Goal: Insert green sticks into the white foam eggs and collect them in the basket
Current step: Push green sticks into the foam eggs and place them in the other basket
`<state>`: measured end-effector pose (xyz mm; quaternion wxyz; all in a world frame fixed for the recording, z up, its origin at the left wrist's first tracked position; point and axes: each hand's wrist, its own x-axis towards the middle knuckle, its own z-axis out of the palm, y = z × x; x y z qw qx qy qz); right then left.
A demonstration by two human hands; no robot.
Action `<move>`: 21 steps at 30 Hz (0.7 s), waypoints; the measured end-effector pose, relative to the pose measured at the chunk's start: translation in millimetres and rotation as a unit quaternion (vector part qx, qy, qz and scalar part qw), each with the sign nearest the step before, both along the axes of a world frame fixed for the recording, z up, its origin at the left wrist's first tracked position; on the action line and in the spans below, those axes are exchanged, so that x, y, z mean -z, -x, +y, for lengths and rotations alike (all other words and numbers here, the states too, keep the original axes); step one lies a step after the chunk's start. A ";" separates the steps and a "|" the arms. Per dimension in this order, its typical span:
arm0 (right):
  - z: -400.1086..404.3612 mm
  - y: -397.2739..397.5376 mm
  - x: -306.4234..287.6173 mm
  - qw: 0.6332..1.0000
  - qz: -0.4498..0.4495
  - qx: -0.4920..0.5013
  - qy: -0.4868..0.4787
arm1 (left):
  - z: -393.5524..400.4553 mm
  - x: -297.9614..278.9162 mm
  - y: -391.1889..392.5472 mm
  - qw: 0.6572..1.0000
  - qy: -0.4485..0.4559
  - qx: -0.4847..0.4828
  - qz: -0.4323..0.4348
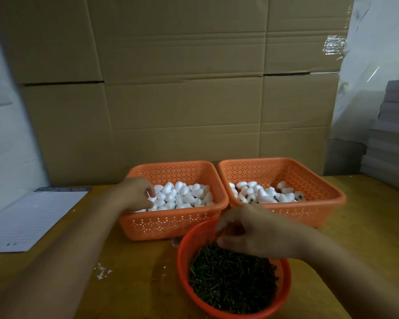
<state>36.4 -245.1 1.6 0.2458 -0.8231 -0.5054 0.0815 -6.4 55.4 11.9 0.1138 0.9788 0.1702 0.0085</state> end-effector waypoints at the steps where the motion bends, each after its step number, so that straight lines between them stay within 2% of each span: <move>1: 0.7 0.2 1.2 1.000 -0.005 -0.008 0.005 | -1.5 -3.4 -3.3 0.999 -0.022 -0.002 0.035; 3: 1.5 -0.8 3.1 1.000 -0.008 -0.015 0.008 | -4.8 -7.8 -10.4 0.994 -0.051 0.002 0.100; 7: 1.2 -3.2 7.2 1.000 -0.007 -0.012 0.015 | -12.8 -5.8 -22.4 0.980 -0.039 0.056 0.186; 16: 6.4 -3.6 18.0 0.999 -0.008 -0.028 0.019 | -18.2 2.6 -37.6 0.968 -0.066 0.078 0.227; 21: 7.9 -5.9 20.7 1.000 -0.003 -0.028 0.010 | -16.3 6.6 -37.1 0.975 -0.048 0.077 0.201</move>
